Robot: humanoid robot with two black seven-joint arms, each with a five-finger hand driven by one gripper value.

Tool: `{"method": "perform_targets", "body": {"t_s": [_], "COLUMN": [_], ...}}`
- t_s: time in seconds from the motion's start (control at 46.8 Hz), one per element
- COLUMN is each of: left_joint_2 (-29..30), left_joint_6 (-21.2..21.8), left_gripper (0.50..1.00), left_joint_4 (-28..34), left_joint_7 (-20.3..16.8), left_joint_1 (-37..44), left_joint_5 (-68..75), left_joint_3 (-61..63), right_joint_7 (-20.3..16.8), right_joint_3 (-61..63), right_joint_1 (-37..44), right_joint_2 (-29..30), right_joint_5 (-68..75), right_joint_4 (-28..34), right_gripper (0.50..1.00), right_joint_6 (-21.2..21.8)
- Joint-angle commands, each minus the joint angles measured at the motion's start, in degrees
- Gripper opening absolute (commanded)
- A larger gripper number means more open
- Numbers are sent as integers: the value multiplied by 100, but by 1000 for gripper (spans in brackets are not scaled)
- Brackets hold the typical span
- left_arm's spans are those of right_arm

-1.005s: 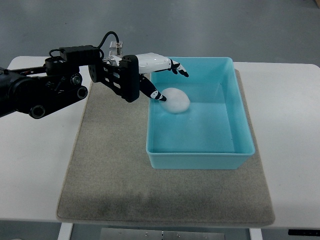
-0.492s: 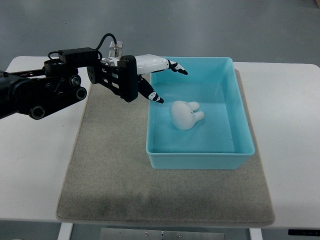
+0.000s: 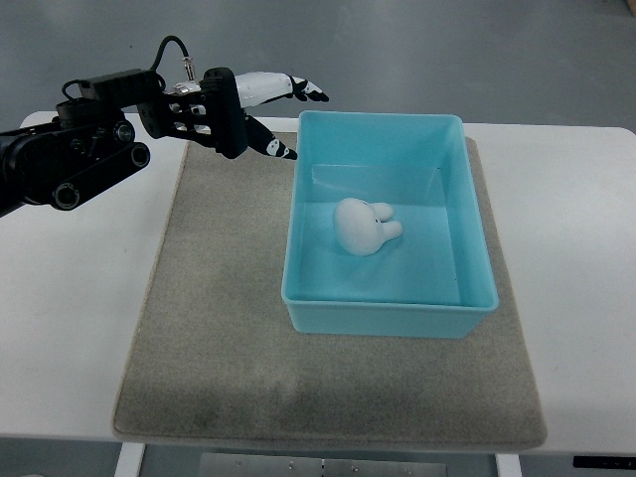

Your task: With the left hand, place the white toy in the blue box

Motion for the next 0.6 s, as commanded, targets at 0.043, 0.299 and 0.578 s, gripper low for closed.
{"method": "perform_targets", "body": {"t_s": [0.043,0.299,0.578], "left_joint_2": [-7,2,-217], "left_joint_6": [303,347,356], "left_gripper": [887,887,887], "left_joint_4": [405,810,1504], "left_joint_7": [1,18,36], "left_joint_1": [1,1,63], "left_joint_5": [-422,-1758,-3235], "left_joint_3": [17,8,8], "right_joint_7": [0,0,0], "right_joint_3": [0,0,0], "right_joint_1": [0,0,0], "right_joint_2": [0,0,0], "right_joint_5": [0,0,0], "right_joint_4": [-1,-1,-1], "right_gripper": [936,936,936], "right_joint_6": [0,0,0]}}
